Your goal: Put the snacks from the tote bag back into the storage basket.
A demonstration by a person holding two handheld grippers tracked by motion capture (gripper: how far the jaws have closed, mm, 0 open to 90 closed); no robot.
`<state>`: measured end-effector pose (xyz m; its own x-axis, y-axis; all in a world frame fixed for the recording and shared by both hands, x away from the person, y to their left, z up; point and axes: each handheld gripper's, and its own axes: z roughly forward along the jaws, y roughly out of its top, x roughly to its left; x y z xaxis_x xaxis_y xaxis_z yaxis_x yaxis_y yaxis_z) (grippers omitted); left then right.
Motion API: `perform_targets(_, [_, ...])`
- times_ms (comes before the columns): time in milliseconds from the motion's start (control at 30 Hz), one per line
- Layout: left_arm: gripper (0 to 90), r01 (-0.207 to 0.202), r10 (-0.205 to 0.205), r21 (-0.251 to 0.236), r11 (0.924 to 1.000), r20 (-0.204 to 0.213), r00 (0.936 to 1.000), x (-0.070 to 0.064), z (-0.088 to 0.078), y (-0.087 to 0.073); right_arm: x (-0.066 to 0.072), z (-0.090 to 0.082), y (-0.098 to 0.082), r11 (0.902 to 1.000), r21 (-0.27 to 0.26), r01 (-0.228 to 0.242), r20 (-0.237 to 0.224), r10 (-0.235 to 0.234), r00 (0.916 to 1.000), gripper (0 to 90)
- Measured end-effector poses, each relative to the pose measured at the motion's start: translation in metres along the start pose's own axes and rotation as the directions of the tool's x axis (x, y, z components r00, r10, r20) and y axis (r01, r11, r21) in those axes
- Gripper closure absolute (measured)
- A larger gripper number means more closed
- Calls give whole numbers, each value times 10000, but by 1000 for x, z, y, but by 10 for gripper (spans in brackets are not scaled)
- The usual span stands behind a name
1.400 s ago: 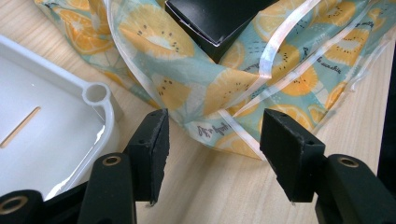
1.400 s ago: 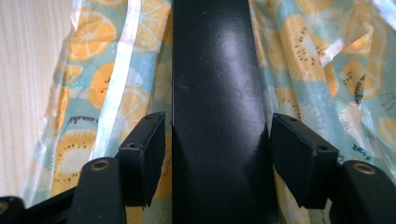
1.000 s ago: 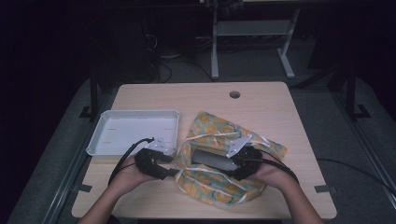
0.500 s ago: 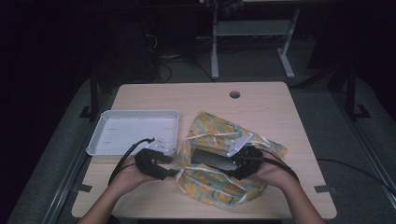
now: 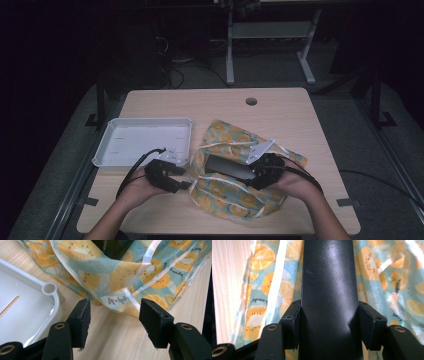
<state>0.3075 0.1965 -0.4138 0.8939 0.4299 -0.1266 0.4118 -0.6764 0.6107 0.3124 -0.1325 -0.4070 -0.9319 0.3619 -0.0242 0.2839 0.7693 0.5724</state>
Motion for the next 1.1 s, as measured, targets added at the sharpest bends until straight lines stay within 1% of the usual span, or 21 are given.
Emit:
perform_targets(33, [423,-47,47,19,10000,34,10000,0,0,0,-1,-1,1,10000,-17,83,33,-83,10000,419])
perform_targets(67, [423,-64,64,35,10000,47,10000,0,0,0,-1,-2,2,10000,-79,-54,17,54,10000,419])
perform_targets(100, [423,-138,137,97,9999,70,9999,0,0,1,-2,-4,3,10000,-64,-4,61,4,10000,419])
perform_targets(133, [423,-100,100,30,9999,86,9999,-1,0,1,-2,-5,4,9999,-113,-36,67,37,10000,419])
perform_targets(200, [423,-156,156,29,9999,74,9999,-1,1,1,-4,-9,6,9999,-143,60,158,-58,9999,419])
perform_targets(267, [423,-185,184,73,9998,105,9998,-2,1,1,-5,-13,8,9996,-275,-80,185,85,9998,420])
perform_targets(300, [423,-195,194,77,9998,108,9998,-2,2,0,-7,-15,9,9995,-307,-3,246,11,9997,420])
perform_targets(333, [423,-222,220,105,9997,116,9997,-2,2,0,-7,-16,10,9994,-350,-46,260,55,9996,420])
perform_targets(400, [423,-209,208,76,9998,117,9997,-2,2,0,-9,-20,11,9991,-414,-70,267,81,9996,420])
perform_targets(433, [423,-196,195,70,9998,113,9997,-2,2,1,-10,-21,12,9987,-503,36,297,-21,9996,420])
perform_targets(500, [423,-160,160,1,9999,119,9998,-3,2,1,-12,-25,14,9984,-570,-25,288,42,9996,420])
perform_targets(600, [423,-173,173,3,9999,141,9998,-3,2,1,-15,-28,17,9985,-536,53,302,-37,9995,420])
perform_targets(667, [423,-203,203,38,9998,146,9997,-3,1,2,-16,-29,19,9984,-556,33,178,-23,9998,420])
perform_targets(700, [423,-278,278,20,9996,131,9995,-3,1,2,-16,-30,20,9985,-552,37,151,-28,9999,420])
perform_targets(767, [417,-285,286,-57,9996,145,9995,-3,-1,4,-18,-31,21,9986,-516,115,115,-109,9999,420])
perform_targets(833, [410,-447,448,-15,9990,165,9989,-1,-4,6,-20,-32,23,9986,-517,60,64,-57,10000,421])
perform_targets(900, [394,-547,548,-71,9985,203,9983,0,-8,8,-21,-32,25,9987,-495,105,-59,-108,9999,420])
perform_targets(933, [385,-545,547,-77,9985,249,9982,1,-9,9,-23,-32,26,9985,-504,212,-81,-217,9997,421])
perform_targets(1000, [370,-581,588,-183,9981,357,9976,2,-13,12,-24,-32,28,9985,-497,239,-237,-251,9994,420])
perform_targets(1033, [357,-633,643,-243,9977,450,9969,3,-15,13,-24,-33,29,9984,-487,292,-289,-306,9991,420])
perform_targets(1100, [324,-779,792,-284,9966,473,9957,4,-20,18,-26,-34,32,9982,-392,457,-366,-471,9982,420])
